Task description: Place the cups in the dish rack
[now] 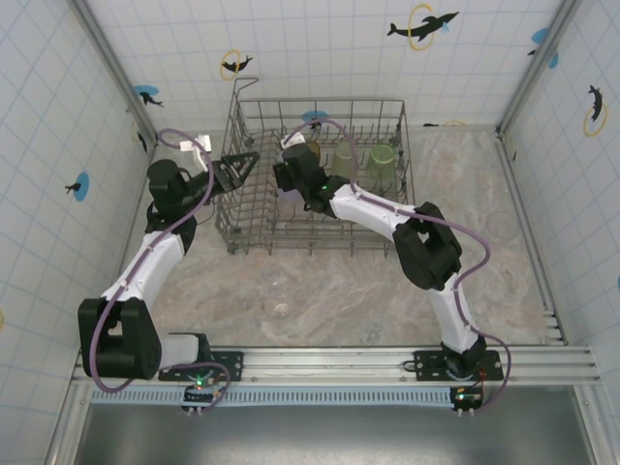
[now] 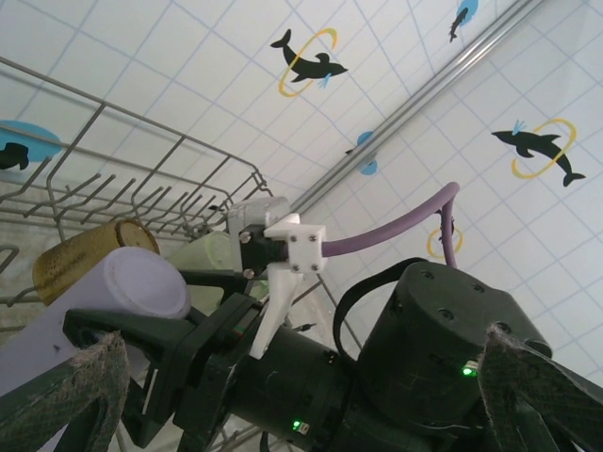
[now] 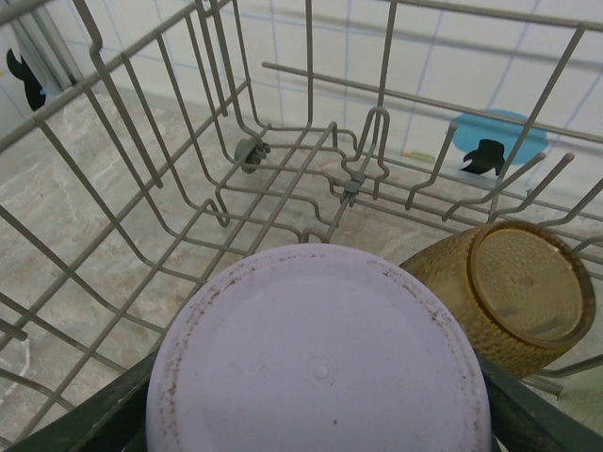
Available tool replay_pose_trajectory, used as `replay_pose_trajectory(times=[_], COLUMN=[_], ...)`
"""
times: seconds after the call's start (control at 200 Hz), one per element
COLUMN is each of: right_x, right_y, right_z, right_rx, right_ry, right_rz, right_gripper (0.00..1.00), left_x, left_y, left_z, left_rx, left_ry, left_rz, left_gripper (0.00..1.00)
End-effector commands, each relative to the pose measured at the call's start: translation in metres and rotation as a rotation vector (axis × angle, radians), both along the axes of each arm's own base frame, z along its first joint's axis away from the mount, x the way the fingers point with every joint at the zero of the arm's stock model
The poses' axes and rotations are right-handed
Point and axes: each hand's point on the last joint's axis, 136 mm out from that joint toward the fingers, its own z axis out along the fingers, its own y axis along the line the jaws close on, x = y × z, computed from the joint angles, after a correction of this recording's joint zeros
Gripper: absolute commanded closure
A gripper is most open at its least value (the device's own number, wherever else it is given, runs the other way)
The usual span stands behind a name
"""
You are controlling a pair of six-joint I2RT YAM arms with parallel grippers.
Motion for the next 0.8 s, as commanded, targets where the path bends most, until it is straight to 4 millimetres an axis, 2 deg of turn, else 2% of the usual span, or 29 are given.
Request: replay_pose_trajectory(times=[0.0, 0.07, 0.165, 0.23, 0.375, 0.49, 0.796], right_x=[0.011, 0.010, 0.010, 0.010, 0.008, 0.006, -0.009], right_y=[0.009, 0.010, 0.010, 0.010, 0.006, 0.001, -0.022], right_z=[0.014, 0.007, 0.007, 0.014, 0.038, 0.058, 0.097], right_rx=[0.043, 0.041, 0.049, 0.068, 0.122, 0.155, 0.201], right_ry=[-0.036, -0.022, -0.011, -0.008, -0.017, -0.028, -0.031], right_rz=[-0.006, -0.001, -0.003, -0.006, -0.010, -0.012, -0.034], right_gripper=[0.46, 0.42, 0.31, 0.21, 0.07, 0.00, 0.00], left_x=[-0.001, 0.000, -0.001, -0.001, 0.000, 0.000, 0.006], left_y=[0.000, 0.000, 0.000, 0.000, 0.000, 0.000, 0.002], left_z=[0.000, 0.000, -0.001, 0.000, -0.001, -0.001, -0.002], left_rx=[-0.002, -0.002, -0.001, -0.004, -0.007, -0.005, 0.031], left_ry=[-0.019, -0.021, -0.019, -0.017, -0.010, -0.012, -0.018], left_rz=[-0.010, -0.010, -0.010, -0.014, -0.015, -0.014, 0.011], left_gripper=[0.02, 0.02, 0.02, 0.02, 0.02, 0.02, 0.03])
